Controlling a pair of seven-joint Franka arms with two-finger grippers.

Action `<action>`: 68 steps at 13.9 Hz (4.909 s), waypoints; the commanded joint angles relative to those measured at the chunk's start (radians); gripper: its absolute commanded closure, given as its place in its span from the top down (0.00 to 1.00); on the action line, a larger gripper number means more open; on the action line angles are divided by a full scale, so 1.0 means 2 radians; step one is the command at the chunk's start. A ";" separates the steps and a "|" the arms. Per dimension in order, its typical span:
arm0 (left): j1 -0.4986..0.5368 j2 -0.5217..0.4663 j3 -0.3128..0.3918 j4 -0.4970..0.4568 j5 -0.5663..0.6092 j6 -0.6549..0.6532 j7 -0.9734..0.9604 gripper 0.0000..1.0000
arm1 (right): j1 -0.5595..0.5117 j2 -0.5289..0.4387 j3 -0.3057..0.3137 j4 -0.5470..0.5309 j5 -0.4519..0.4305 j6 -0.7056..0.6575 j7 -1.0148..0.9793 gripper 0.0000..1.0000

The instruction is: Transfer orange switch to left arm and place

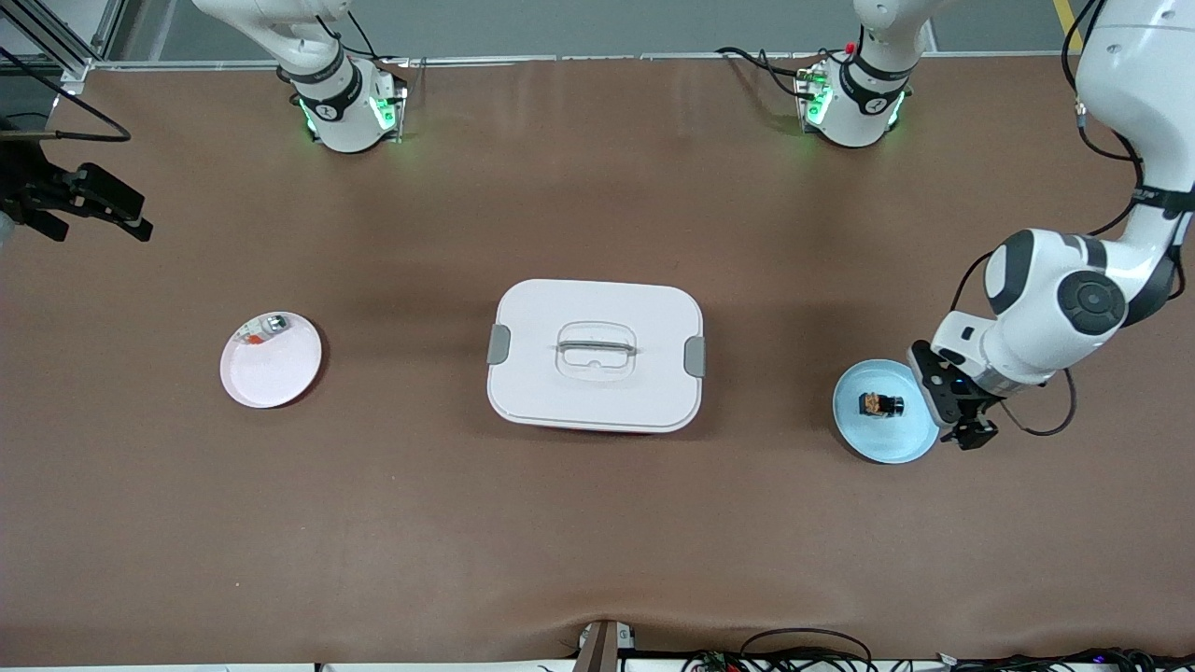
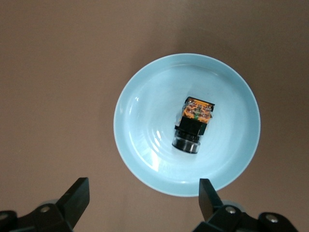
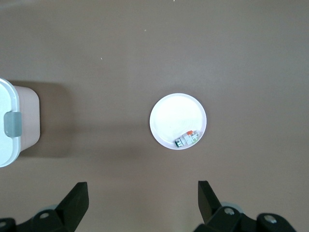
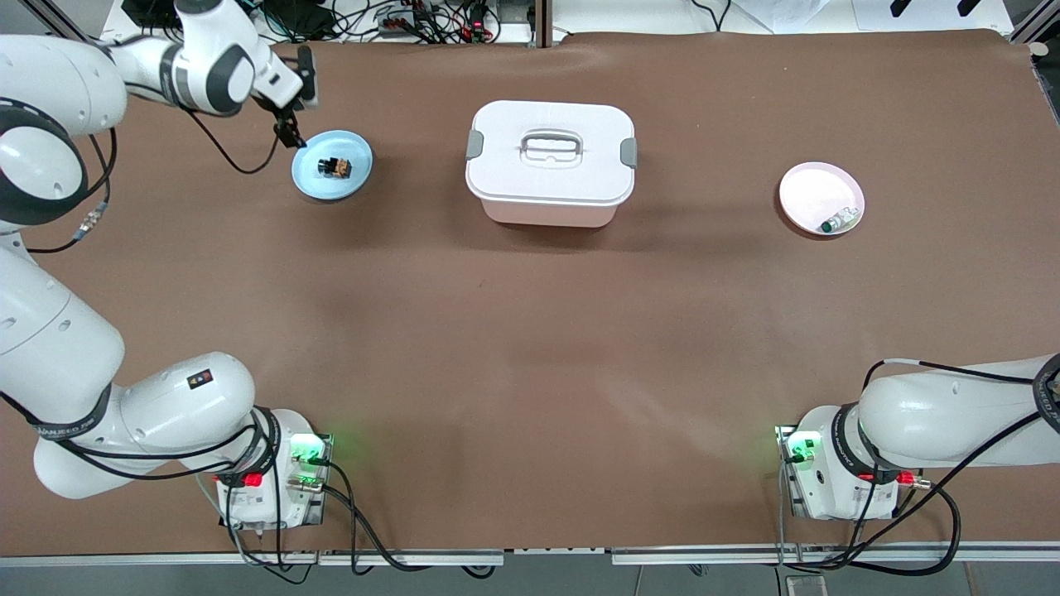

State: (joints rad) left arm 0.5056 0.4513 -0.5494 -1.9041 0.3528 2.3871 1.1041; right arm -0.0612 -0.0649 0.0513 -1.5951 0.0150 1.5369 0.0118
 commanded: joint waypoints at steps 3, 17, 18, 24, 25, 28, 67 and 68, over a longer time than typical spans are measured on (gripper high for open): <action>0.002 -0.030 -0.021 0.081 -0.018 -0.147 -0.094 1.00 | -0.015 0.007 0.005 0.013 -0.003 -0.017 0.001 1.00; -0.001 -0.122 -0.055 0.188 -0.051 -0.312 -0.479 1.00 | -0.013 0.013 0.005 0.014 -0.007 -0.016 -0.004 1.00; -0.004 -0.122 -0.056 0.200 -0.051 -0.334 -0.495 1.00 | -0.013 0.013 0.005 0.014 -0.008 -0.016 -0.004 1.00; -0.004 -0.125 -0.075 0.236 -0.080 -0.400 -0.592 1.00 | -0.014 0.009 0.005 0.009 -0.007 -0.016 -0.004 1.00; -0.007 -0.136 -0.073 0.236 -0.087 -0.400 -0.612 1.00 | -0.015 0.009 0.005 0.003 -0.007 -0.015 -0.004 1.00; -0.062 -0.146 -0.024 0.234 -0.087 -0.404 -0.608 1.00 | -0.025 -0.012 0.005 -0.029 -0.007 -0.004 -0.006 1.00; -0.269 -0.284 0.251 0.141 -0.175 -0.447 -0.583 1.00 | -0.023 -0.054 0.006 -0.073 -0.001 0.055 -0.033 1.00; -0.269 -0.282 0.251 0.143 -0.174 -0.447 -0.585 1.00 | -0.023 -0.054 0.006 -0.073 -0.001 0.055 -0.033 1.00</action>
State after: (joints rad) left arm -0.0380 -0.1077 -0.0494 -1.6279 0.0085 1.5030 -0.0782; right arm -0.0953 -0.1756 0.0534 -1.7511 0.0150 1.6466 -0.0439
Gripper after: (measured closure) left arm 0.000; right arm 0.000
